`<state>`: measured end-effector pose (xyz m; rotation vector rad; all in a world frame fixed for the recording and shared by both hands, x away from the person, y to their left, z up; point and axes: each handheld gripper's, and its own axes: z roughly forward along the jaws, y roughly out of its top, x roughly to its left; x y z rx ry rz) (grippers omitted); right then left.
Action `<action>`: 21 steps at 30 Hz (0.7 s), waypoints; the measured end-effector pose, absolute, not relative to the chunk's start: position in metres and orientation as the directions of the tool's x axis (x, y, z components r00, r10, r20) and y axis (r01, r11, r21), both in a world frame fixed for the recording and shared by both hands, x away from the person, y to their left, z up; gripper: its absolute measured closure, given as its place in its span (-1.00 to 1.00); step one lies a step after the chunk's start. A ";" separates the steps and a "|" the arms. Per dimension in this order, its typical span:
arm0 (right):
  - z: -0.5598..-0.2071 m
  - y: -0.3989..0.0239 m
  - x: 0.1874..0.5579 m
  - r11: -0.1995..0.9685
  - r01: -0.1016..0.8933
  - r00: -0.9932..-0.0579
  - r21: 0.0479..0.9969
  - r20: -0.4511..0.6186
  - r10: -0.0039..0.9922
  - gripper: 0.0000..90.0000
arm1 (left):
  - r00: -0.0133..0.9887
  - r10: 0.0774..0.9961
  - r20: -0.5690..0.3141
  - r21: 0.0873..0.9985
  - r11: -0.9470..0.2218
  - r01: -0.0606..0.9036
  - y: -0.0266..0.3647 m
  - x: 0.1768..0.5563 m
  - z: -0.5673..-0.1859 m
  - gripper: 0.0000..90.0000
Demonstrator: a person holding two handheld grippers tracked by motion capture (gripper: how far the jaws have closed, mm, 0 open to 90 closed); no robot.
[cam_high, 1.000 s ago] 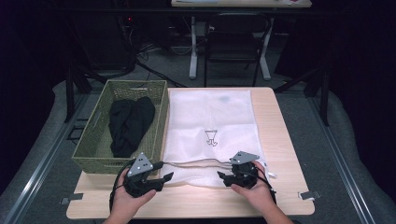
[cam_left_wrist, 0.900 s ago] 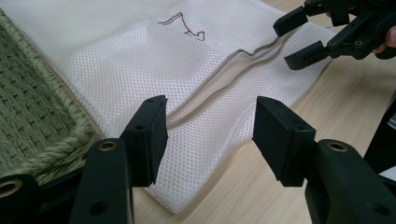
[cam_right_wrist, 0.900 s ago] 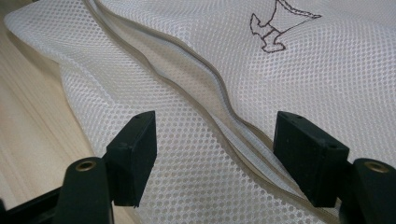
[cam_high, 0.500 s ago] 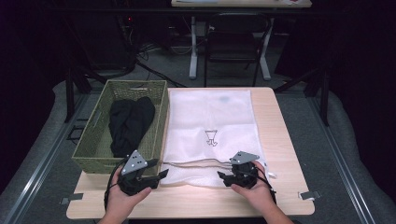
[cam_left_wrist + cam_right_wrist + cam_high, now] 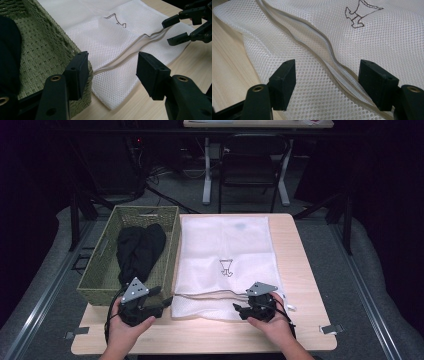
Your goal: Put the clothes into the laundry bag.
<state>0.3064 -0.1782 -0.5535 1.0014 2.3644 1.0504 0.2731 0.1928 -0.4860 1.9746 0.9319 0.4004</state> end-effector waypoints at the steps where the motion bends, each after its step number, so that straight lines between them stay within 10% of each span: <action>1: -0.554 -0.178 0.306 0.471 0.459 -0.681 0.754 -0.042 0.731 -0.33 | 0.665 0.743 -0.075 0.832 -0.321 0.452 0.193 0.273 -0.485 -0.05; 21: -0.555 -0.178 0.307 0.476 0.460 -0.682 0.750 -0.046 0.730 -0.33 | 0.608 0.790 -0.076 0.833 -0.285 0.475 0.208 0.274 -0.477 -0.11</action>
